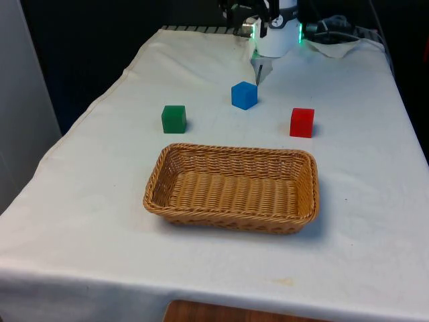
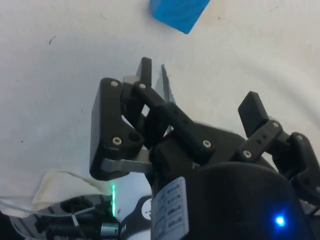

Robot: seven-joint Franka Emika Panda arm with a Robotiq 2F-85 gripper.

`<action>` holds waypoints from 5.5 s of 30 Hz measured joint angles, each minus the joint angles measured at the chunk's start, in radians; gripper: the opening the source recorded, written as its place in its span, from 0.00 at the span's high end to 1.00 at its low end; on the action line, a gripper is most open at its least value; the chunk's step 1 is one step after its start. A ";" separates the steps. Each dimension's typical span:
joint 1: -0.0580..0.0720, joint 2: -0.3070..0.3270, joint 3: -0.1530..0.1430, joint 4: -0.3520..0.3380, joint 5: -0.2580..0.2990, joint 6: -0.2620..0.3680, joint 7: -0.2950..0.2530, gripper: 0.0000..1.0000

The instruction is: Pick up the blue cube and place it into the basket.

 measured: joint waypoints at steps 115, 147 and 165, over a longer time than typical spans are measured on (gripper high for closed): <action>-0.008 0.612 -0.055 -0.040 -0.007 0.722 0.012 0.00; -0.009 0.476 -0.066 -0.044 -0.007 0.609 -0.006 0.97; -0.009 0.241 -0.067 -0.032 -0.007 0.353 -0.043 0.97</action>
